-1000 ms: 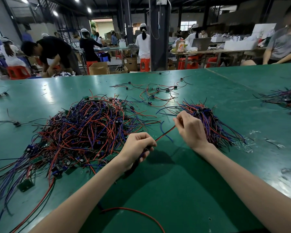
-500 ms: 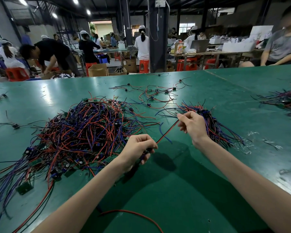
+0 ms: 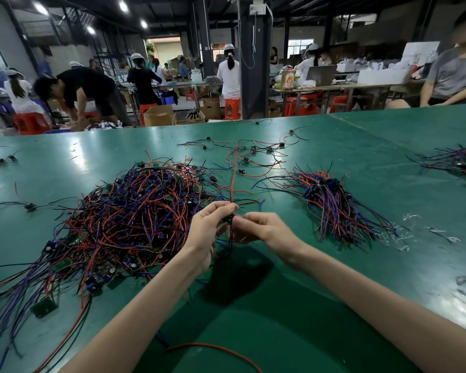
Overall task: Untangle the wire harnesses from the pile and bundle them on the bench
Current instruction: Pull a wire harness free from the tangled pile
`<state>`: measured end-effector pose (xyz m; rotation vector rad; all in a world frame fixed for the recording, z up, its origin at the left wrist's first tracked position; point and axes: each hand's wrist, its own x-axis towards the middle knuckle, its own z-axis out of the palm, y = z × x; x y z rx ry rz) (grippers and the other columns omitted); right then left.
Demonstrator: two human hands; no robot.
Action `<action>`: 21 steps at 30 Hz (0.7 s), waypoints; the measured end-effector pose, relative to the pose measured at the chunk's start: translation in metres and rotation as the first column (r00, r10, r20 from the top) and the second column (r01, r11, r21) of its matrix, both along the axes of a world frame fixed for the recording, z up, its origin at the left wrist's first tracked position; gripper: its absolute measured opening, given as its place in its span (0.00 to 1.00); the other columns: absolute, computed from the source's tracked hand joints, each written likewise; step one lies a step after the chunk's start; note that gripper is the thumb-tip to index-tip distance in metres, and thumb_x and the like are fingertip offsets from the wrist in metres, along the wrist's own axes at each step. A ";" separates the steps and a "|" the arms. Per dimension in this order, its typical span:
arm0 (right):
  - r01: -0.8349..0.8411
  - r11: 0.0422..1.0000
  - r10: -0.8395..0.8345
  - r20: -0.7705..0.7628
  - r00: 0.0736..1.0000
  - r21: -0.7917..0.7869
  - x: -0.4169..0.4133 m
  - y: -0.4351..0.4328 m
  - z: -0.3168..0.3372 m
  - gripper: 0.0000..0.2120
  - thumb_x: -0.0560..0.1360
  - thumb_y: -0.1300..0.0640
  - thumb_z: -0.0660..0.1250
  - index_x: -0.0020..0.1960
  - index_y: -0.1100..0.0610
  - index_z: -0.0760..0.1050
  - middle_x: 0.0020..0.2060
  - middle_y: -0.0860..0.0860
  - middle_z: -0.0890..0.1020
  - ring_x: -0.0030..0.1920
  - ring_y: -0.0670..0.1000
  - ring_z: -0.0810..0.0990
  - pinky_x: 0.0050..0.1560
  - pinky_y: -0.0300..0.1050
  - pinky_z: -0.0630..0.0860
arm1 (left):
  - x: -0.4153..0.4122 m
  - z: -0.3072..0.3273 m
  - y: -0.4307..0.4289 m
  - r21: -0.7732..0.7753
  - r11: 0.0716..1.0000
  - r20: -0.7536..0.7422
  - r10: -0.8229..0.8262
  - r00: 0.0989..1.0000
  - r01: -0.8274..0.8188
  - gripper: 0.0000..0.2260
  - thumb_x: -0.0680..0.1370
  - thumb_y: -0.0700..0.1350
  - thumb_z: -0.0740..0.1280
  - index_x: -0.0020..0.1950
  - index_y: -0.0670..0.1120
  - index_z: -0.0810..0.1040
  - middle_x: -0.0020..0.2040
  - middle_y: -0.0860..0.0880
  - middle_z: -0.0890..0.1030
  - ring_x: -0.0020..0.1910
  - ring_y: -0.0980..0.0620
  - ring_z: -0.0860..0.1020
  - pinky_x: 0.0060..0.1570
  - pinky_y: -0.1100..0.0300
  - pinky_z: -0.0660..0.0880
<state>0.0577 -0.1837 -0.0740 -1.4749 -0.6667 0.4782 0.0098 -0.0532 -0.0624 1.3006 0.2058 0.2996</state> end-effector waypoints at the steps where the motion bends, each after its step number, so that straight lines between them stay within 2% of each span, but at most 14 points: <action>1: -0.021 0.999 0.021 -0.003 1.000 0.039 -0.004 0.004 -0.002 0.05 0.76 0.60 0.65 0.43 0.59 0.79 0.34 0.49 0.84 0.35 0.43 0.80 0.42 0.36 0.76 | 0.000 0.000 -0.001 -0.034 0.999 -0.013 -0.018 1.000 0.017 0.05 0.76 0.41 0.67 0.41 0.46 0.78 0.33 0.50 0.78 0.28 0.56 0.74 0.27 0.67 0.71; 3: -0.005 0.996 0.006 -0.019 1.000 0.089 -0.009 0.006 -0.004 0.05 0.76 0.64 0.64 0.44 0.61 0.78 0.34 0.49 0.84 0.35 0.44 0.81 0.41 0.35 0.77 | -0.001 0.000 -0.001 -0.037 0.998 -0.028 -0.051 0.998 0.050 0.04 0.77 0.44 0.67 0.43 0.47 0.79 0.34 0.49 0.79 0.27 0.56 0.74 0.27 0.65 0.70; 7: 0.067 0.992 -0.063 -0.046 0.997 0.108 -0.011 0.003 -0.001 0.08 0.77 0.65 0.64 0.39 0.62 0.78 0.28 0.49 0.82 0.30 0.42 0.79 0.37 0.34 0.76 | -0.002 -0.002 -0.002 -0.059 0.990 0.012 -0.125 0.992 0.125 0.09 0.72 0.51 0.68 0.47 0.47 0.81 0.40 0.48 0.82 0.36 0.53 0.79 0.45 0.56 0.75; 10: 0.129 0.983 -0.122 -0.065 0.990 0.127 -0.008 0.001 0.000 0.09 0.77 0.66 0.63 0.38 0.63 0.76 0.25 0.46 0.80 0.28 0.39 0.77 0.33 0.31 0.73 | -0.002 -0.005 -0.002 -0.043 0.982 0.029 -0.180 0.983 0.182 0.13 0.70 0.47 0.69 0.53 0.46 0.80 0.45 0.46 0.83 0.43 0.52 0.80 0.51 0.55 0.76; 13: 0.134 0.986 -0.130 -0.051 0.990 0.098 -0.008 -0.002 0.001 0.11 0.78 0.67 0.61 0.38 0.62 0.76 0.24 0.47 0.78 0.25 0.42 0.74 0.29 0.32 0.72 | -0.001 -0.009 -0.002 -0.006 0.982 0.038 -0.188 0.981 0.188 0.12 0.75 0.38 0.67 0.58 0.45 0.78 0.47 0.44 0.83 0.43 0.51 0.81 0.49 0.57 0.79; 15: 0.131 0.990 -0.132 0.032 0.991 0.049 -0.007 -0.003 0.000 0.11 0.78 0.67 0.61 0.38 0.61 0.76 0.25 0.48 0.77 0.25 0.41 0.73 0.29 0.32 0.71 | -0.001 -0.010 -0.003 -0.006 0.988 0.051 -0.153 0.987 0.154 0.11 0.76 0.35 0.66 0.58 0.43 0.77 0.44 0.45 0.84 0.41 0.52 0.82 0.46 0.62 0.80; 17: 0.128 0.992 -0.130 0.090 0.987 0.020 -0.007 -0.002 -0.001 0.08 0.78 0.67 0.62 0.42 0.62 0.77 0.28 0.49 0.77 0.26 0.41 0.73 0.31 0.33 0.73 | 0.000 -0.009 -0.001 -0.002 0.994 0.071 -0.112 0.991 0.112 0.10 0.76 0.34 0.66 0.55 0.43 0.77 0.42 0.47 0.85 0.40 0.55 0.82 0.45 0.65 0.79; 21: 0.125 0.991 -0.126 0.021 0.992 0.050 -0.003 -0.002 -0.004 0.06 0.77 0.66 0.63 0.50 0.66 0.79 0.29 0.50 0.76 0.27 0.44 0.76 0.32 0.38 0.78 | 0.000 -0.009 0.002 -0.035 0.998 0.119 -0.051 0.992 0.055 0.08 0.76 0.33 0.65 0.52 0.44 0.77 0.40 0.49 0.85 0.38 0.56 0.82 0.46 0.64 0.79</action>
